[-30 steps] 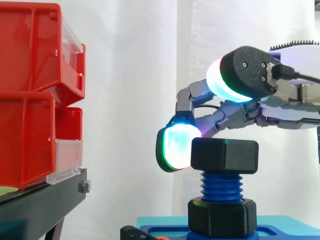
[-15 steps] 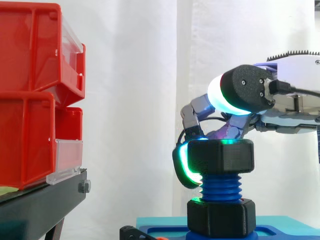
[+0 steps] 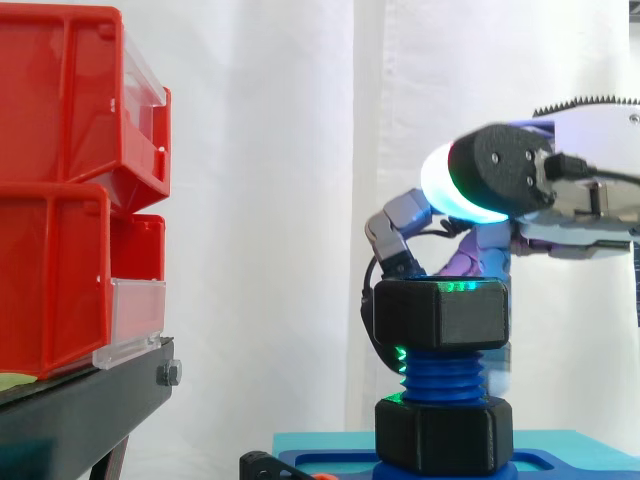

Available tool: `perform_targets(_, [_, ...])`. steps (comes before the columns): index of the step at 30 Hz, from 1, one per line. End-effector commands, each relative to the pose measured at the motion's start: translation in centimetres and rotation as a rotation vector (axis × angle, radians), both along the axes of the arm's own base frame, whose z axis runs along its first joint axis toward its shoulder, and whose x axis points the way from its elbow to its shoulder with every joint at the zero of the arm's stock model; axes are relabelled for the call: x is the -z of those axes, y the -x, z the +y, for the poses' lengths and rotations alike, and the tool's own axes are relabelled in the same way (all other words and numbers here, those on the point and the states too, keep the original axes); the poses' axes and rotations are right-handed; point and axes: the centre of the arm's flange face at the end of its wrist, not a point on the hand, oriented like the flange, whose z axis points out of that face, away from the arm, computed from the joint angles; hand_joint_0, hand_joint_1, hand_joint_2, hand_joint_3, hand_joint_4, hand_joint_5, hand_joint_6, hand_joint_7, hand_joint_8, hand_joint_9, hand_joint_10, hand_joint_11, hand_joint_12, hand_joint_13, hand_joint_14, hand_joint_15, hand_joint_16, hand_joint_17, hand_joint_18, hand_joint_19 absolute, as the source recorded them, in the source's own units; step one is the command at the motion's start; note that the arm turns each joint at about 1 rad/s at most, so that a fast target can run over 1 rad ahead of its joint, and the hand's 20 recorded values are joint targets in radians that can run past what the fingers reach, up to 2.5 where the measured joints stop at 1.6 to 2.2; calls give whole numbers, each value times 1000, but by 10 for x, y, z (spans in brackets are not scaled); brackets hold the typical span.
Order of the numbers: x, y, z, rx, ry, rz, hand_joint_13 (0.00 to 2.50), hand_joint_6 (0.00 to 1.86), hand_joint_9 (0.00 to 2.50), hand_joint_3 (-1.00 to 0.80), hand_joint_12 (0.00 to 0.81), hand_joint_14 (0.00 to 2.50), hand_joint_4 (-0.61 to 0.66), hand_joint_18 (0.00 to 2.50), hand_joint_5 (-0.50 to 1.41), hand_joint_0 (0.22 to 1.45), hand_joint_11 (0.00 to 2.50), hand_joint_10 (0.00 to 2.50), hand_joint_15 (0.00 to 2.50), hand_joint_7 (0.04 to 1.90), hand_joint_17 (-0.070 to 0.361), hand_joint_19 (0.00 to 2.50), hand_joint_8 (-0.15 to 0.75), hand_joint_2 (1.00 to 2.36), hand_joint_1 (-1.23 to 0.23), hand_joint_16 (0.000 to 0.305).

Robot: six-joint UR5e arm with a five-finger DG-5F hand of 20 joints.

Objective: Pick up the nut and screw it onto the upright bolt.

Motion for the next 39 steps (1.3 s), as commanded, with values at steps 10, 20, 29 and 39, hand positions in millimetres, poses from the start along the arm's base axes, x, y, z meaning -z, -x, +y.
perform_targets(10, [-60,-20,-2,-66,11,-54,584,503,986,-500,345,0,198,512,-107,454,0,0,0,815,101,86,273,1000,-68,45])
perform_targets(20, [-59,-23,12,-79,26,-63,245,501,486,-500,383,0,139,175,-189,425,0,0,0,635,123,15,258,1000,-226,55])
perform_targets(29, [-40,-27,40,-118,21,-45,220,501,463,-500,383,0,139,132,-175,428,0,0,0,641,122,1,257,1000,-113,54])
perform_targets(39, [-22,-28,46,-131,-11,-18,212,502,458,-500,380,0,141,119,-162,434,0,0,0,668,121,0,255,1000,-80,54])
